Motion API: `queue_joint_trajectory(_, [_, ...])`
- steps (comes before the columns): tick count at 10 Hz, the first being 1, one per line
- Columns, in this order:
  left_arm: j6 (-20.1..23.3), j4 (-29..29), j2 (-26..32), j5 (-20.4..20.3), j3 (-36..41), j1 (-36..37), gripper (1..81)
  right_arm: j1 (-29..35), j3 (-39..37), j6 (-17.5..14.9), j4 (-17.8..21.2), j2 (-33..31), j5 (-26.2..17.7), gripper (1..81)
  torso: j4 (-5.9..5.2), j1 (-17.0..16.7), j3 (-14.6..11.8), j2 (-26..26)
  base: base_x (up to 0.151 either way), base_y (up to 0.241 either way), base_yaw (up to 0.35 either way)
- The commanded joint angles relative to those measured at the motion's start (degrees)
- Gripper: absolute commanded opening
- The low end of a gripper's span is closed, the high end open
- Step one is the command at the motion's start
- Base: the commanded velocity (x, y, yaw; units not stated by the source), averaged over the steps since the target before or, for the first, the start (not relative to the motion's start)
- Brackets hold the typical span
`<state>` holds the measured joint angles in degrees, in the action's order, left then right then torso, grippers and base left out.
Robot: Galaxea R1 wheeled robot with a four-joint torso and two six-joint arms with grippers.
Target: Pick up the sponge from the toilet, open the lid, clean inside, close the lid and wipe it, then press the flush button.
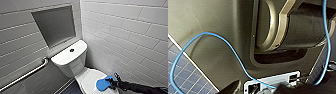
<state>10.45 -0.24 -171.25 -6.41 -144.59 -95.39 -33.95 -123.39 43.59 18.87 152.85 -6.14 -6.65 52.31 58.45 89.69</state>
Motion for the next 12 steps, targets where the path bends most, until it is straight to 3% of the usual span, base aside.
queue_joint_trajectory(1, [0.1,-0.64,0.29,4.92,0.27,-1.51,81.1,6.82,-1.58,-0.09,1.08,0.56,-1.59,81.1,0.0,0.0,5.06,0.0,0.0,0.0,0.0])
queue_joint_trajectory(2, [0.1,-0.64,0.21,4.92,0.27,-1.6,81.1,7.0,-1.66,-0.18,0.99,0.56,-1.5,81.1,0.0,0.0,5.54,0.0,0.0,0.0,0.0])
queue_joint_trajectory(3, [0.1,-0.64,0.12,4.92,0.27,-1.6,81.1,7.26,-2.01,-0.26,0.9,0.47,-1.59,81.1,0.0,0.0,0.96,0.0,0.0,0.0,0.0])
queue_joint_trajectory(5, [0.01,-0.72,0.29,5.01,0.27,-1.6,81.1,7.88,-3.42,-0.35,-0.49,0.56,-1.59,81.1,0.0,0.02,2.82,-0.02,0.0,0.0,0.0])
queue_joint_trajectory(8, [0.01,-0.9,0.38,5.0,0.27,-1.78,81.1,7.71,-3.86,-0.62,-6.62,1.35,-0.46,81.1,0.0,0.05,3.21,-0.02,0.0,0.0,0.0])
queue_joint_trajectory(12, [0.01,-0.99,0.73,5.01,0.27,-1.95,81.1,2.17,-5.35,-0.62,-15.17,4.07,8.76,81.1,0.0,0.05,3.21,-0.02,0.0,0.0,0.0])
